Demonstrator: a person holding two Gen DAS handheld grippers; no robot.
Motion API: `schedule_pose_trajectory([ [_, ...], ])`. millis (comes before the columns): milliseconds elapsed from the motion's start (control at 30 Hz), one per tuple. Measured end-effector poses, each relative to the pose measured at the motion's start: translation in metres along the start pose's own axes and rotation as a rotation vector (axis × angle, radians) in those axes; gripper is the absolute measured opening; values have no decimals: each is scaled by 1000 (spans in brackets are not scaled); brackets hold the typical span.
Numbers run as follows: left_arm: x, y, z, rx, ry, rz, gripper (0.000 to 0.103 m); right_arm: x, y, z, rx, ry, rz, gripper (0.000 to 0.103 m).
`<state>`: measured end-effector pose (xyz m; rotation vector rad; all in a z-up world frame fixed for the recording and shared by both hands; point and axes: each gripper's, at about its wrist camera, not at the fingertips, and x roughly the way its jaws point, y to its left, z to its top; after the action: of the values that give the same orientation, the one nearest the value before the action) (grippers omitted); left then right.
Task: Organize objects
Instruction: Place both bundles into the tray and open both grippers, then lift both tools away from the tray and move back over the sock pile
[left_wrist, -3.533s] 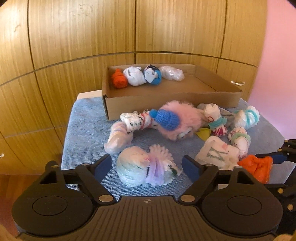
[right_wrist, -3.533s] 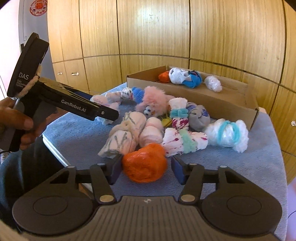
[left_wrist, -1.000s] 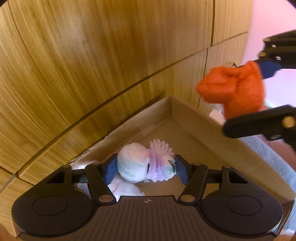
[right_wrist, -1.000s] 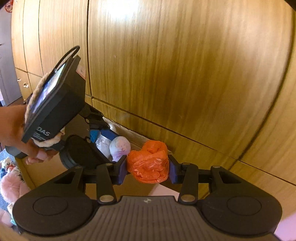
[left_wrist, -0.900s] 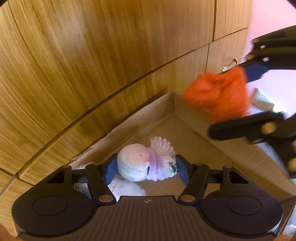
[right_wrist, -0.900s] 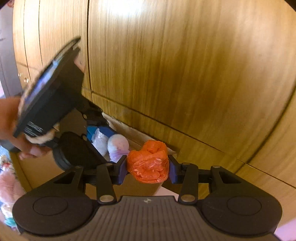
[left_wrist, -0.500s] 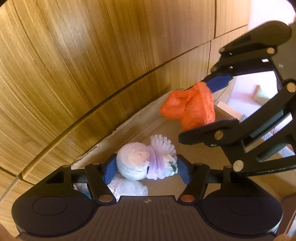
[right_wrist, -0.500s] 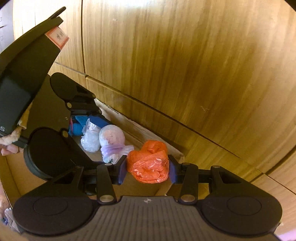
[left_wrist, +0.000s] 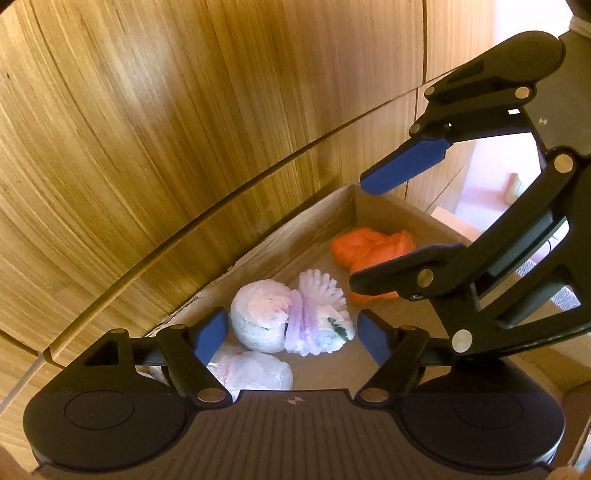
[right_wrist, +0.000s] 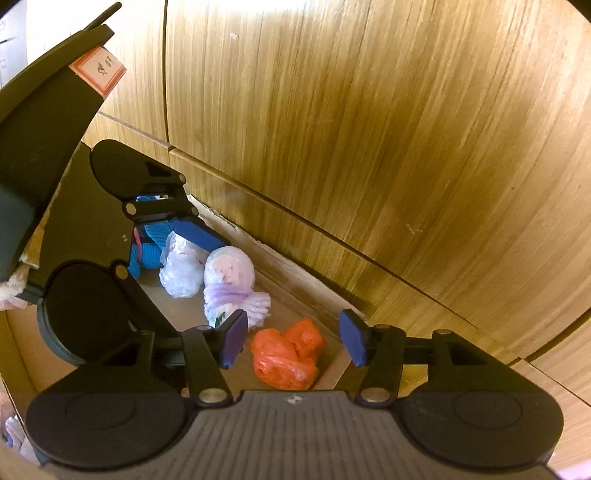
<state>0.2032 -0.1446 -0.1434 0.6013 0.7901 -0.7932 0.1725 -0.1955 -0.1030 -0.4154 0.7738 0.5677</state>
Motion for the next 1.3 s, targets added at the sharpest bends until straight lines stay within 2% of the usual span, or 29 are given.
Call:
schedule_pose_trajectory([
  [200,-13,2,-5,-4,-4,1,86,-10,1,1,2,1,-3,52],
  [567,-58,17,-23,-101,-19,22,91,-36,13,15,45,-31,-36,57],
  [700,-65,7,-2,-134,-26,50,93,-54,18,20,83,-51,-54,64],
  [733,-67,-10,-1,-141,-30,57,93,-57,20,20,93,-57,-55,67],
  [800,-79,-7,-7,-172,-37,66,95,-73,22,18,118,-66,-51,69],
  [900,-80,1,0,-228,-33,73,96,-81,32,20,134,-74,-57,70],
  [1167,-136,-2,-34,-301,-38,109,96,-112,57,18,177,-125,-53,77],
  [1300,-163,-8,-60,-363,-59,109,96,-129,69,6,219,-141,-65,80],
])
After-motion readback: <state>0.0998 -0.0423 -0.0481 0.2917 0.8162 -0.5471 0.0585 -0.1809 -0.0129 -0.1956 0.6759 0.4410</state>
